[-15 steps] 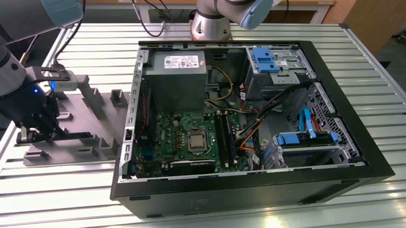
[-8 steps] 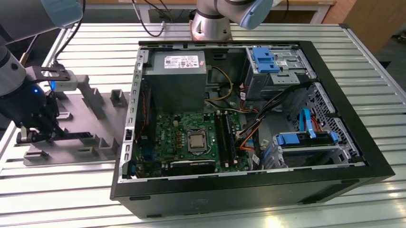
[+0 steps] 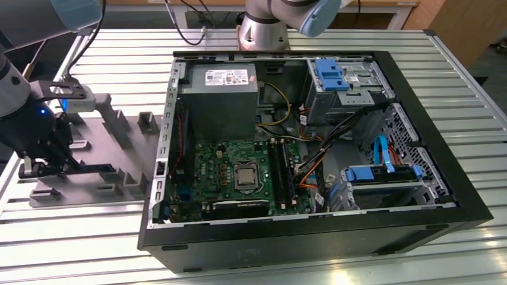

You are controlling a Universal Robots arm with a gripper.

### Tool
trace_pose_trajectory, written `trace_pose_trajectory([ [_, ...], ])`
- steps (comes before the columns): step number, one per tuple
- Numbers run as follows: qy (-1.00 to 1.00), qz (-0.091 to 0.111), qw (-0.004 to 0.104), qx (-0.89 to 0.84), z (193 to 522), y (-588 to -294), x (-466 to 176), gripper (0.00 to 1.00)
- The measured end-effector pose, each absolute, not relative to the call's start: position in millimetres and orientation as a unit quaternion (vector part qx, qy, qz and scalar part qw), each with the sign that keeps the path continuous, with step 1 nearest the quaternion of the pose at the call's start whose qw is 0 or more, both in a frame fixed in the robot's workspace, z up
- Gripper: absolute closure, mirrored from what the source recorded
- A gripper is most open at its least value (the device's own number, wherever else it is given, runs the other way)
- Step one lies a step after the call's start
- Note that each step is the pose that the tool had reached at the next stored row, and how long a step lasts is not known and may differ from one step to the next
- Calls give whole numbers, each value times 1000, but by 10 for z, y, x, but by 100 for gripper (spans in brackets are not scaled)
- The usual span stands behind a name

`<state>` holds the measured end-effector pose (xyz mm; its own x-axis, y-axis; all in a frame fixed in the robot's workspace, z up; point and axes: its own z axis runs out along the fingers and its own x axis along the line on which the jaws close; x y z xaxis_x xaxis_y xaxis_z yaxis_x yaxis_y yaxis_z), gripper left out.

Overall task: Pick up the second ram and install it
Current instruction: 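Pick up the second ram and move it above second insertion slot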

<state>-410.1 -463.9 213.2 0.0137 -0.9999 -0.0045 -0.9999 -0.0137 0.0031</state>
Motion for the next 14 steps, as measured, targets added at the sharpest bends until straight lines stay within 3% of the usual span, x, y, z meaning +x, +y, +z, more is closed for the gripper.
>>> trace_pose_trajectory([
  [14, 702, 3, 0, -712, 2207, -4640, -4101, 86],
])
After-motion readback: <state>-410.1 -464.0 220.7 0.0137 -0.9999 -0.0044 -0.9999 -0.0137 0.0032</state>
